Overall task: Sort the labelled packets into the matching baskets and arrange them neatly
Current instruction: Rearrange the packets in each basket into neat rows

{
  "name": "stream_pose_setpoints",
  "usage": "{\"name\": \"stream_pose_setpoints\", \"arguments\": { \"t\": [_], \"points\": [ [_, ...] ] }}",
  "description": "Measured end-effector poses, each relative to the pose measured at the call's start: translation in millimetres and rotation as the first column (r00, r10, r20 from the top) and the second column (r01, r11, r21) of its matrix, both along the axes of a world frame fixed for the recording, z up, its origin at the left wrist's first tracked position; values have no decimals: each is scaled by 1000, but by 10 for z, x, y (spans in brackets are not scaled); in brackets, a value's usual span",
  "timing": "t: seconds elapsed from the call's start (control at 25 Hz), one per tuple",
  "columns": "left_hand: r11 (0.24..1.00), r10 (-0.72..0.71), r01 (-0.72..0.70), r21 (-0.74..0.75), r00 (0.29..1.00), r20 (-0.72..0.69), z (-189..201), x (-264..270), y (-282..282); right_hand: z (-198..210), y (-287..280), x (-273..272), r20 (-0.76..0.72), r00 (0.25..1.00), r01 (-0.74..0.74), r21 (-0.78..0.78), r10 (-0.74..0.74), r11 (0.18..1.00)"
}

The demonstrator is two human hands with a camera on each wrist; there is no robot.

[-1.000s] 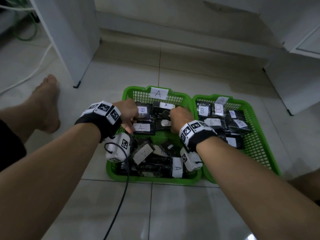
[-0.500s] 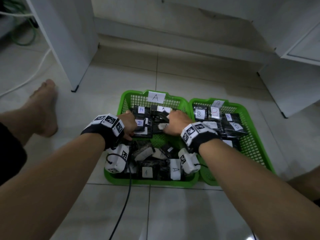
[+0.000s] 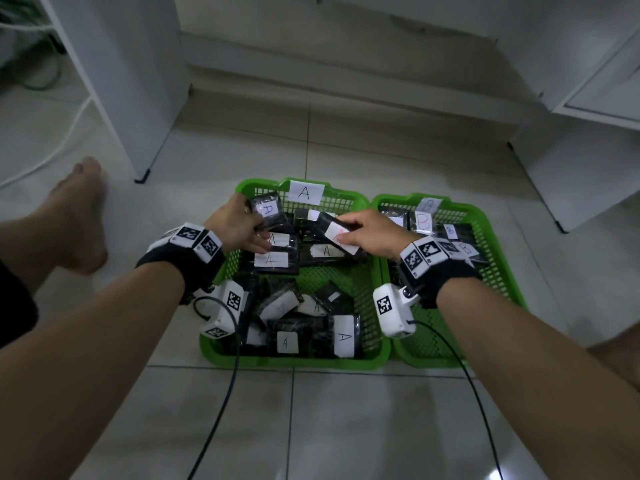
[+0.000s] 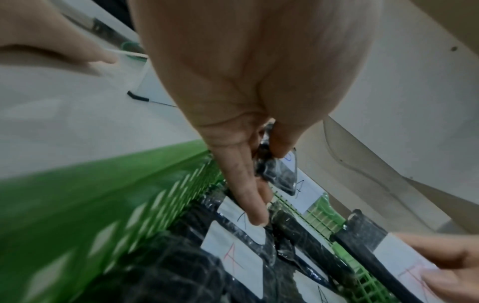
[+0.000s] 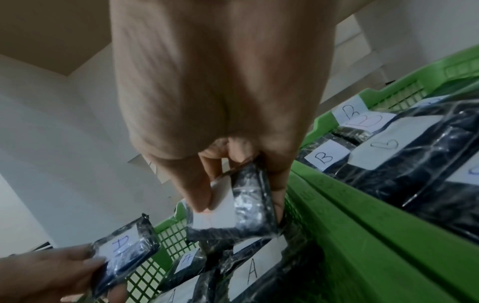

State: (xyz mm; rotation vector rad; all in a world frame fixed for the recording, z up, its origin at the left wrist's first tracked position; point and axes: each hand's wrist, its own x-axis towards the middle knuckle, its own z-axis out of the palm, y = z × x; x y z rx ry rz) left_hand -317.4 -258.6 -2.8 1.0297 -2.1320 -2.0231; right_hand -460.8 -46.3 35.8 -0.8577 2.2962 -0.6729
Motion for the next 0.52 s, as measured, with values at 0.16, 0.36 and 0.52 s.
{"name": "stream_pose_setpoints", "arguments": {
  "t": [0.16, 0.36, 0.52],
  "points": [
    [977, 131, -123, 175, 991, -38, -29, 77, -57, -42, -72, -10, -141, 984, 98, -100, -112, 990],
    [983, 110, -102, 156, 993, -39, -92, 64, -84, -117, -293, 43, -317, 943, -75, 85, 98, 994],
    [977, 114, -103, 188, 992, -47, -100, 63, -98, -262, -338, 139, -416, 862, -156, 326, 289, 933]
  ]
}}
